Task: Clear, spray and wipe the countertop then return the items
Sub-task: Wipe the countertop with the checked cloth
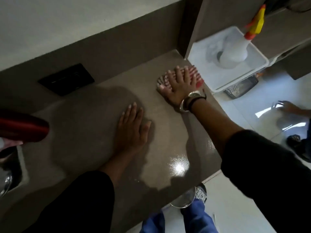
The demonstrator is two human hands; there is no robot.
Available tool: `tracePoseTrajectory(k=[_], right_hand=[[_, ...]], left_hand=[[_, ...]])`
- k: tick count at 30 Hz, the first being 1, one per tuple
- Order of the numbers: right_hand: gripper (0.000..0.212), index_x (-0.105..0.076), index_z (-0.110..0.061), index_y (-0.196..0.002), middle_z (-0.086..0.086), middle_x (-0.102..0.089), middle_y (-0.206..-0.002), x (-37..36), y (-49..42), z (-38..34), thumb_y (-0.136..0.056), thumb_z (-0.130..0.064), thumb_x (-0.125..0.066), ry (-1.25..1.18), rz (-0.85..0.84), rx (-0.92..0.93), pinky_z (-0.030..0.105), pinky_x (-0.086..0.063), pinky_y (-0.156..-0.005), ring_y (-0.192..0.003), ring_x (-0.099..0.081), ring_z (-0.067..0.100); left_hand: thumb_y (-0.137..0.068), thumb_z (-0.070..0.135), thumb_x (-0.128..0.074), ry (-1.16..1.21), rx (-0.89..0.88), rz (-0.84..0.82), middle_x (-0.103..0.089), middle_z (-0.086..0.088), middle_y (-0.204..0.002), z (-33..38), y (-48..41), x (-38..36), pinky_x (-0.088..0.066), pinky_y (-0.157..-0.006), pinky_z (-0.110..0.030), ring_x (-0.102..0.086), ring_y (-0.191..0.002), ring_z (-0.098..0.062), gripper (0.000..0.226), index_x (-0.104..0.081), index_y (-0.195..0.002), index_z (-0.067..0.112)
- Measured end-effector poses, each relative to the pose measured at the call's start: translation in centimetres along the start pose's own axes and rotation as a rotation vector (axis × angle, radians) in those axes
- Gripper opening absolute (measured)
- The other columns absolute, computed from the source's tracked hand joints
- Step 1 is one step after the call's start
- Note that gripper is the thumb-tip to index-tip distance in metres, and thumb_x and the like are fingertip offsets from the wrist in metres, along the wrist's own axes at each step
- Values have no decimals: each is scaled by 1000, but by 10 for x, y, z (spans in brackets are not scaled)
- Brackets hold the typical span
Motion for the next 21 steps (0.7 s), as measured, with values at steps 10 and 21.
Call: tracePoseTrajectory(k=[10,21], right_hand=[[74,-5,-41,-152,-1,-5,-164,-76,271,38,-87,-77,-9,24,-49,126,61,-1,-118,-150,-4,34],[78,-26,-33,-151,5,-12,-164,-71,216,-40,-87,-75,-12,62,-62,350,68,-8,-116,-150,0,36]], left_hand=[[-93,54,-28,96,-16,10,-33,-14,-158,0,0,5,-23,-120,-44,-29,-148,-29,70,-47,-144,10],[-93,61,-24,-121,-230,-182,-12,-11,-165,-128,24,53,-10,-124,-42,-11,-153,-24,77,-28,-153,12]])
Point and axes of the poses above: each hand's wrist, its own y-axis away from the middle knuckle, its own x-axis out of the back of the hand, z = x × y, the point moved 4 cm from there along -y, towards the middle knuckle
